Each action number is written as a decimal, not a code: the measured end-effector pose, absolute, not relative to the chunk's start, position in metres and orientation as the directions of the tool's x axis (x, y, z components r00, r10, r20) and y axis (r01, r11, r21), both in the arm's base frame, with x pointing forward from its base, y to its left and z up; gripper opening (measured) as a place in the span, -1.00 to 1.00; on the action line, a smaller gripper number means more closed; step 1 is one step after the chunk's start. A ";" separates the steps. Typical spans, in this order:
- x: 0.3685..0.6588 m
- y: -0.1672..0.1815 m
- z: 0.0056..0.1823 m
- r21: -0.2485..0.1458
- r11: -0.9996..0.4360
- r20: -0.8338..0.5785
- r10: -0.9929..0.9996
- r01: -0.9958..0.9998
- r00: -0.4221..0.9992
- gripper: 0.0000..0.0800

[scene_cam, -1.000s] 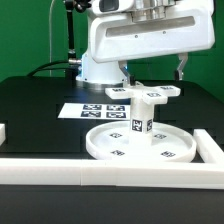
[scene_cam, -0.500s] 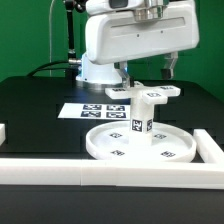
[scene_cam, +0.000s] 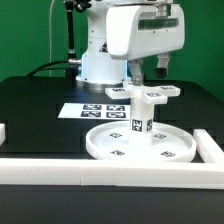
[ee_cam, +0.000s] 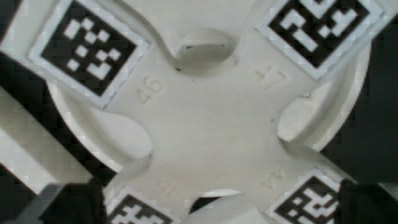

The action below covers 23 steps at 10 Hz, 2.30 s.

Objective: Assemble round table

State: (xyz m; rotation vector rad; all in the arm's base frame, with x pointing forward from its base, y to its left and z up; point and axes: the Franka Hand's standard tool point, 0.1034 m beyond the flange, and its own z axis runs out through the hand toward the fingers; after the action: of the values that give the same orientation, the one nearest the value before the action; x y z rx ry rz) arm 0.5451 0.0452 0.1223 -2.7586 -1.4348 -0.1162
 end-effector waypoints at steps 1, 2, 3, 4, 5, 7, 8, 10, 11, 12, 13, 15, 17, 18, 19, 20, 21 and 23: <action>0.545 0.043 0.122 0.018 -0.503 0.072 0.863 0.864 0.500 0.62; 0.544 0.042 0.120 0.032 -0.407 0.061 0.912 0.913 0.405 0.62; 0.542 0.044 0.119 0.038 -0.353 0.051 0.935 0.935 0.351 0.62; 0.542 0.044 0.119 0.044 -0.290 0.039 0.957 0.956 0.288 0.62; 0.542 0.043 0.119 0.044 -0.288 0.037 0.957 0.957 0.287 0.62; 0.541 0.035 0.117 0.041 -0.332 0.039 0.943 0.943 0.330 0.62; 0.541 0.030 0.117 0.040 -0.401 0.043 0.916 0.915 0.399 0.62; 0.542 0.034 0.114 0.031 -0.569 0.047 0.822 0.822 0.568 0.62; 0.542 0.036 0.114 0.029 -0.569 0.046 0.822 0.822 0.567 0.62; 0.541 0.037 0.113 0.027 -0.571 0.046 0.821 0.820 0.570 0.62; 0.540 0.040 0.112 0.025 -0.570 0.046 0.821 0.821 0.569 0.62; 0.539 0.037 0.110 0.023 -0.554 0.043 0.832 0.832 0.553 0.62; 0.538 0.032 0.108 0.020 -0.548 0.039 0.836 0.836 0.547 0.62; 0.537 0.031 0.107 0.018 -0.548 0.038 0.836 0.836 0.547 0.62; 0.537 0.029 0.105 0.016 -0.549 0.037 0.835 0.835 0.549 0.62; 0.536 0.030 0.104 0.016 -0.550 0.037 0.835 0.835 0.549 0.62; 0.535 0.031 0.103 0.014 -0.550 0.036 0.835 0.835 0.549 0.62; 0.535 0.033 0.102 0.011 -0.548 0.033 0.836 0.836 0.548 0.62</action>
Offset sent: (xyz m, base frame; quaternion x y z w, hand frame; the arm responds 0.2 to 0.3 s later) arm -0.0012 0.0111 0.0001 -0.0102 -0.0037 -0.2159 0.9764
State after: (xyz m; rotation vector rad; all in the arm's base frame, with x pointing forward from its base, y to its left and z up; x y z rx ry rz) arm 0.5354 0.0331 0.1016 -2.7578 -1.4901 -0.0541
